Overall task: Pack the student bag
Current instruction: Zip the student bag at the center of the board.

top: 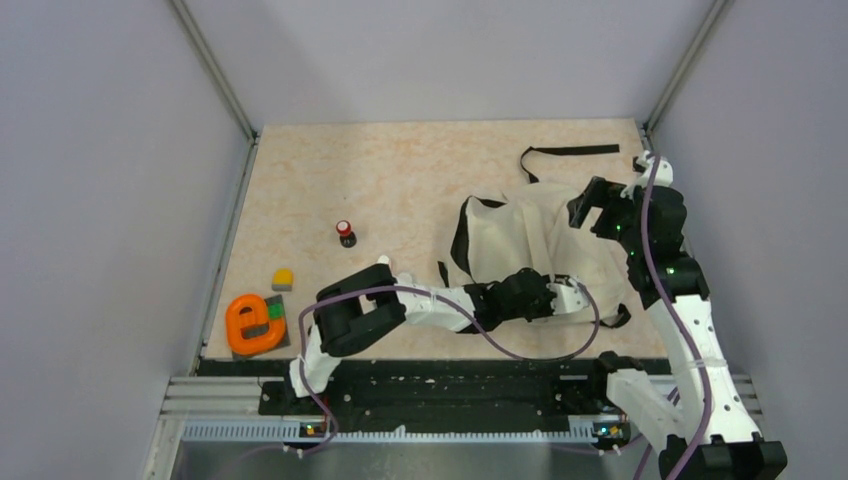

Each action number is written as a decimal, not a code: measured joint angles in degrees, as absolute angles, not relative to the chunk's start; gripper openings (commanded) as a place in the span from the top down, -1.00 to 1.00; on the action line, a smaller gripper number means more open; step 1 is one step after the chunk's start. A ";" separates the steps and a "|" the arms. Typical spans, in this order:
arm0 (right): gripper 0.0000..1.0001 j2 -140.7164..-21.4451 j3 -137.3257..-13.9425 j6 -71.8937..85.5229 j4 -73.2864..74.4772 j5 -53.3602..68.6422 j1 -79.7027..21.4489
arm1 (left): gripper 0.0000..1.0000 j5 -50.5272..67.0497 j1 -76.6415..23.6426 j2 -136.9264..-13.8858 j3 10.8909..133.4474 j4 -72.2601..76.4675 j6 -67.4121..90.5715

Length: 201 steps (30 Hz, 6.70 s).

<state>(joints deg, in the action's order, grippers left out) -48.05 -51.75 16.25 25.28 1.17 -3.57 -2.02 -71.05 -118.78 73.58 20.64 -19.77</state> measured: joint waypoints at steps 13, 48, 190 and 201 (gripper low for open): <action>-0.73 -49.98 -51.27 16.21 25.06 1.85 -3.57 | 1.00 -9.10 -71.24 -108.27 61.56 33.10 -13.13; 1.00 -56.71 -39.64 19.62 22.00 -3.55 -16.01 | 1.00 -23.09 -70.41 -98.41 50.17 39.20 -0.89; 1.00 -85.97 -58.94 11.16 9.63 -33.63 -56.66 | 1.00 10.87 -33.74 -84.47 35.07 47.22 32.21; 1.00 -67.09 -52.84 4.36 15.31 -22.85 -59.16 | 1.00 13.91 -34.37 -81.28 35.24 46.19 33.34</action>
